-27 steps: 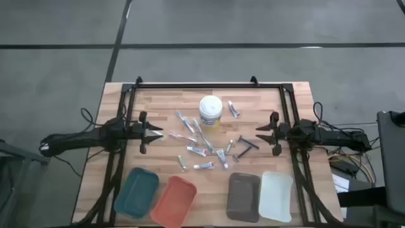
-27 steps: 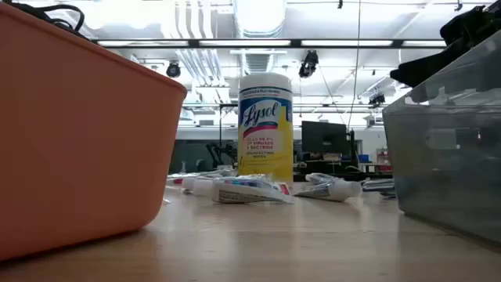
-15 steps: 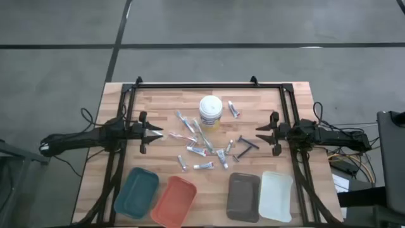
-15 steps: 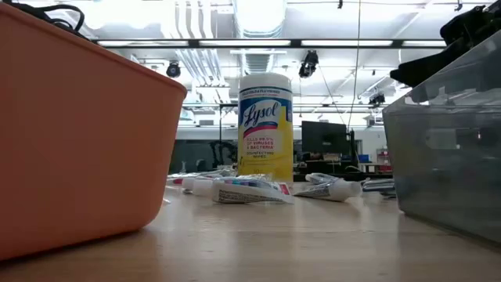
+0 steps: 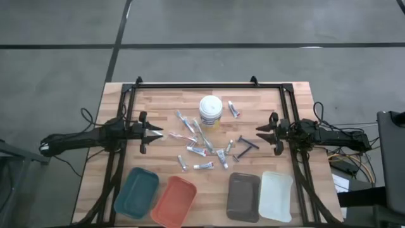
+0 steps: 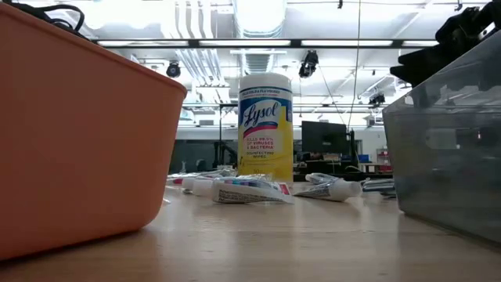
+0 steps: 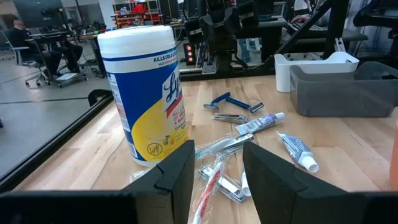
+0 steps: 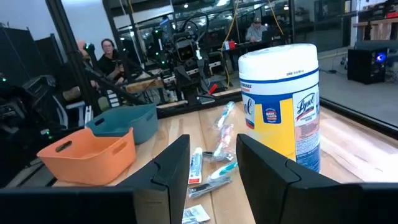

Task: Pick & Place Travel size toiletries
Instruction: Put the white toothpaste into the black bin

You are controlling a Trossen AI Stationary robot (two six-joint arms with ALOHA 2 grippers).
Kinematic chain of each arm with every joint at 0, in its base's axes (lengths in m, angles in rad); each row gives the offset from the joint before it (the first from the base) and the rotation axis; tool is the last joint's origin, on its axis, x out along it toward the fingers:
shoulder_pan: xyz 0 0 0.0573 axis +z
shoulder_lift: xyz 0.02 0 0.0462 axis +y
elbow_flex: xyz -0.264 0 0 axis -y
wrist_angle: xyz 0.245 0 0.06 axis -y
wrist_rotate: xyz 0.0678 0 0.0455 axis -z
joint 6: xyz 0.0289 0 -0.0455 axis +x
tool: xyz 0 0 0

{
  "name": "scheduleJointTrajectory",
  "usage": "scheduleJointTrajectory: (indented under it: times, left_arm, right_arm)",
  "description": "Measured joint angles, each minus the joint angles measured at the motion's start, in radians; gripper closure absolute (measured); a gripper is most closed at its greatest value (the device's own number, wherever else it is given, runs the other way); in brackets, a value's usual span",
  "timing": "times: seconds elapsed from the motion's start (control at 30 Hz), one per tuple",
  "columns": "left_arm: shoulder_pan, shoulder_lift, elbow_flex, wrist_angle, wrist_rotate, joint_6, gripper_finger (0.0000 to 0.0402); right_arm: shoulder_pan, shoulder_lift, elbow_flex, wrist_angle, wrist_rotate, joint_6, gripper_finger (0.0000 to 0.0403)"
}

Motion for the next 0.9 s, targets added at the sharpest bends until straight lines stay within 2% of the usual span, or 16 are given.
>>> scheduleJointTrajectory:
  times: [0.57,0.9]
  left_arm:
    - [0.000,0.000,0.000,0.000,0.000,0.000,0.0259]
    - [0.000,0.000,0.000,0.000,0.000,0.000,0.0259]
  right_arm:
    - [0.000,0.014,0.000,0.236,-0.001,0.048,0.0273]
    - [0.000,0.199,0.000,0.371,0.016,0.048,0.0273]
